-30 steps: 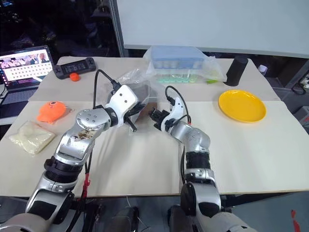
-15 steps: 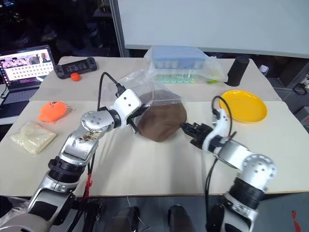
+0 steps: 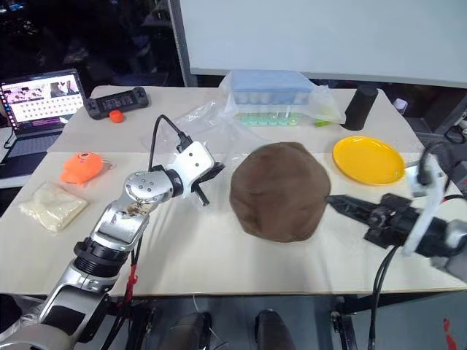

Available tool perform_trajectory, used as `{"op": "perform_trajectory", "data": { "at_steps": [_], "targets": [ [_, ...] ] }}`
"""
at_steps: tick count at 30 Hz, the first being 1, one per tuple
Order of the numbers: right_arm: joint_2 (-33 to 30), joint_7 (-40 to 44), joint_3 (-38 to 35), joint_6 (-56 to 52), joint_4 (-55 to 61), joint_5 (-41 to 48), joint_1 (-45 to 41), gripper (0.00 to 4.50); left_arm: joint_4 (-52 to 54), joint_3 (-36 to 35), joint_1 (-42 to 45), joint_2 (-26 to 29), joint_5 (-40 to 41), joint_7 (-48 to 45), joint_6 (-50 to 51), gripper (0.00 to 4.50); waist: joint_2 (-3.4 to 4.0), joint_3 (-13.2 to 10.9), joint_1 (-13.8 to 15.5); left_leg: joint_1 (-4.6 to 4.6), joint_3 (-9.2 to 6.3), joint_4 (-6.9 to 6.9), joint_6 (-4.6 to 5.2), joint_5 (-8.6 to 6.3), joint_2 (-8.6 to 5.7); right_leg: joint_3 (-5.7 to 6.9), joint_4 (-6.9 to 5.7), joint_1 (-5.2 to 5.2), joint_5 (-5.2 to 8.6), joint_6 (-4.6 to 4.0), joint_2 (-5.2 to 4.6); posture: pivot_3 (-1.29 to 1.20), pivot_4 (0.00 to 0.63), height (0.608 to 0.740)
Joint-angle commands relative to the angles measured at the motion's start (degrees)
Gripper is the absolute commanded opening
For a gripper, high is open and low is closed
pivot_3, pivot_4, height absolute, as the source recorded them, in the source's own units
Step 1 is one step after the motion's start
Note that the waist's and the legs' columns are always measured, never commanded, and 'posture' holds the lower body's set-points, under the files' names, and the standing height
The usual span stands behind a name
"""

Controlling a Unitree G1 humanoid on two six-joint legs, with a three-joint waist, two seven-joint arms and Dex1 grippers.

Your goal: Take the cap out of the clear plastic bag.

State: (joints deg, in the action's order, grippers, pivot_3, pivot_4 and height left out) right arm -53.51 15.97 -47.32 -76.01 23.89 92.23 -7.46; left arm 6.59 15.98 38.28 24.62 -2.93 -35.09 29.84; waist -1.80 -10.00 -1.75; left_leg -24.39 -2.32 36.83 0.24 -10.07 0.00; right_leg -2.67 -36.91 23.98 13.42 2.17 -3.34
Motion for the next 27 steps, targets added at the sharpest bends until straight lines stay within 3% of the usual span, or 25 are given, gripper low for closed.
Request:
{"op": "perform_trajectory", "data": {
  "at_steps": [1, 3, 6, 10, 16, 22, 27],
  "targets": [
    [-4.4, 2.37, -5.54, 7.89, -3.27, 4.22, -4.3, 0.03, 1.08, -0.2, 0.46, 0.12, -0.58, -0.32, -1.71, 0.0, -0.01, 0.0, 0.15, -0.02, 0.01, 0.0, 0.0, 0.0, -0.01, -0.01, 0.01, 0.01, 0.0, 0.0, -0.02, 0.0, 0.15, 0.74],
    [-5.93, -2.39, -3.67, 12.71, -7.82, 8.54, -9.43, 0.03, 1.28, -0.14, 0.31, -0.03, -0.59, -0.27, -1.6, 0.0, 0.0, 0.0, 0.09, -0.01, 0.04, 0.0, 0.01, -0.01, 0.0, -0.02, 0.02, 0.01, 0.0, 0.0, -0.01, 0.0, 0.15, 0.74],
    [-6.86, -3.81, 0.28, 16.79, -8.49, 7.32, -15.61, 0.03, 2.58, 0.18, -0.28, -0.82, -0.33, -0.32, -0.73, 0.0, -0.01, 0.0, 0.36, 0.04, 0.11, 0.0, 0.01, 0.0, 0.0, -0.08, 0.0, 0.01, -0.01, 0.01, -0.01, 0.0, 0.15, 0.74],
    [-4.67, -9.58, 9.9, 22.1, -13.52, 8.75, -27.88, 0.03, 4.04, 0.8, -1.48, -1.43, -0.29, -0.47, -0.33, 0.0, -0.01, -0.01, 0.37, 0.03, 0.22, 0.0, 0.01, 0.0, 0.04, -0.17, 0.02, 0.03, -0.02, 0.0, 0.0, 0.0, 0.15, 0.74],
    [4.65, -16.09, 20.98, 26.0, -17.31, 10.29, -41.24, 0.03, 5.83, 2.05, -3.81, -1.28, -0.22, -1.84, -1.07, 0.0, 0.0, -0.01, 0.58, -0.01, 0.31, -0.02, 0.03, -0.02, 0.07, -0.27, 0.0, 0.16, -0.24, -0.36, 0.01, 0.0, 0.15, 0.74],
    [24.0, -22.84, 27.86, 33.5, -20.15, 1.56, -39.93, 0.03, 9.08, 2.82, -5.26, -1.26, 0.19, -3.05, -0.04, 0.0, 0.01, -0.01, 0.72, -0.01, 0.33, -0.01, 0.04, -0.02, 0.08, -0.28, -0.06, 0.17, -0.27, -0.38, 0.0, 0.0, 0.15, 0.74],
    [29.64, -25.43, 28.66, 35.31, -27.12, -7.48, -33.61, 0.03, 9.86, 2.31, -5.71, -0.78, 0.22, -3.03, 0.49, 0.0, 0.01, -0.01, 1.41, -0.1, 0.3, 0.0, 0.04, -0.01, 0.05, -0.22, -0.07, 0.2, -0.28, -0.35, -0.11, 0.0, 0.15, 0.74]
  ]
}}
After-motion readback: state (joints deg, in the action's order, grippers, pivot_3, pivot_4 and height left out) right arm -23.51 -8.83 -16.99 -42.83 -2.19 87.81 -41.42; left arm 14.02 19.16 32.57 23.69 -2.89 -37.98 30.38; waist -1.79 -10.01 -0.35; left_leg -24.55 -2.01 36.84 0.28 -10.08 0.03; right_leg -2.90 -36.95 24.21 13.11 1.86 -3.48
